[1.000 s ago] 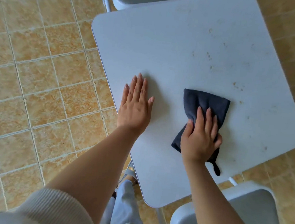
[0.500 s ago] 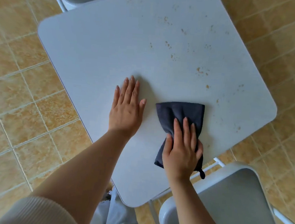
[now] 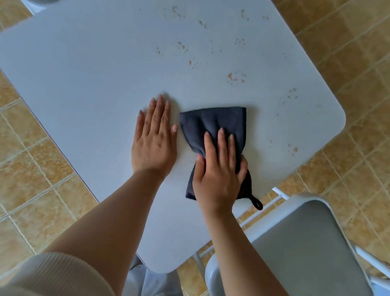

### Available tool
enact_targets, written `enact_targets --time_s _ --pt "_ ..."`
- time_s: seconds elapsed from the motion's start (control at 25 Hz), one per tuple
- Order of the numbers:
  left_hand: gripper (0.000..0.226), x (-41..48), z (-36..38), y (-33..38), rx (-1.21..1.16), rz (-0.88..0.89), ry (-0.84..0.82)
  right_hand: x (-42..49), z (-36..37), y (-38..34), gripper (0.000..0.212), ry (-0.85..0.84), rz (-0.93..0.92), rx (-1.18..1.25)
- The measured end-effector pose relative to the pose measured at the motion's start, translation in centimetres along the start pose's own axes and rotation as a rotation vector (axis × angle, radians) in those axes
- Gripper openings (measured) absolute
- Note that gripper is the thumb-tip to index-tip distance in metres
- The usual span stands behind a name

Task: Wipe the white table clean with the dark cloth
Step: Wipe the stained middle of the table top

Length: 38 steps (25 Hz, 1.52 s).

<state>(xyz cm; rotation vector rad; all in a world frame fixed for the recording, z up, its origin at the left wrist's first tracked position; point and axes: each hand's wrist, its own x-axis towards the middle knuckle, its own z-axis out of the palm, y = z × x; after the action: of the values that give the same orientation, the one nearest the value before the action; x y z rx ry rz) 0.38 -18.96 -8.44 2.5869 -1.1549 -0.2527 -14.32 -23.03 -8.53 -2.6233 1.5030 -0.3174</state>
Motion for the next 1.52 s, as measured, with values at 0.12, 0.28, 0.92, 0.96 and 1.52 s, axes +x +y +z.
enact_targets --time_s 0.12,0.28,0.92,0.96,1.52 --pt "0.056 0.1 -0.1 0.0 0.02 0.008 -0.006 -2.5 -1.6 3.9 0.044 -0.013 0.052 -0.046" --pt "0.056 0.2 0.4 0.2 0.026 0.004 0.026 1.7 -1.7 8.0 0.043 0.047 0.354 -0.08" --pt "0.057 2.1 1.7 4.3 0.018 0.168 0.024 1.6 -2.1 10.9 0.041 0.059 0.448 -0.061" --pt "0.057 2.1 1.8 4.4 0.024 0.164 0.024 3.2 -2.0 11.7 0.042 0.059 0.505 -0.054" --pt "0.055 2.0 1.9 4.4 0.042 0.165 0.039 3.8 -2.0 10.7 0.042 0.04 0.263 -0.064"
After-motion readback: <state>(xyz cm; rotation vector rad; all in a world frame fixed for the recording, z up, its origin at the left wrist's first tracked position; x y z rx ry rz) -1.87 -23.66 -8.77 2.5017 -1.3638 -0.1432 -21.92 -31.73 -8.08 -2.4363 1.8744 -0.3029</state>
